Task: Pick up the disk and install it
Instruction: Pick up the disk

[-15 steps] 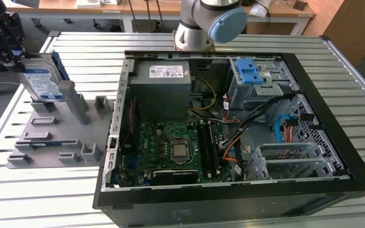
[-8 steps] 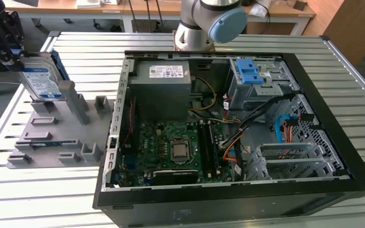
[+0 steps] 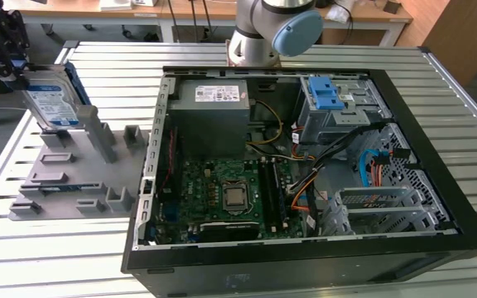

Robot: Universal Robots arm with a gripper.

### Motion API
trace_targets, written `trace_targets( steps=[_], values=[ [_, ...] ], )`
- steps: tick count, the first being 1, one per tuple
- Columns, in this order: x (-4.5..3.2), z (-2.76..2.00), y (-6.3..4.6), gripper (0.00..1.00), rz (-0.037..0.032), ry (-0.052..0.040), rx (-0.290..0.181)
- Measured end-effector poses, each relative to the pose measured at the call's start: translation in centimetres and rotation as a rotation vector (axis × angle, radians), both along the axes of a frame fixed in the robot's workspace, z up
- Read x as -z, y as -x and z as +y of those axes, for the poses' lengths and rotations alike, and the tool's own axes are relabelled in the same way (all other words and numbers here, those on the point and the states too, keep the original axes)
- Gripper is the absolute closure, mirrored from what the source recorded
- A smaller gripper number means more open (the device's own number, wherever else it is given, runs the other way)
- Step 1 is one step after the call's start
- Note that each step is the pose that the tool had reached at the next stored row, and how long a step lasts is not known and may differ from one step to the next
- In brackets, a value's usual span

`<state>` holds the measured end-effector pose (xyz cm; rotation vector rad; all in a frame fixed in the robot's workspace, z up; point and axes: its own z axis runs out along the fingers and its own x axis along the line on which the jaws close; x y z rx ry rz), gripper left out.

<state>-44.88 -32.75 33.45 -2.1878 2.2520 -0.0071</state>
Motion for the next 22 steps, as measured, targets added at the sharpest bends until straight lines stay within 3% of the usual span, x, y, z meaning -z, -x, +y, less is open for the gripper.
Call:
trace_targets(
  steps=[22],
  values=[
    [-1.86,0.0,0.0,0.63,-0.0007,-0.0001,0.0]
  ],
)
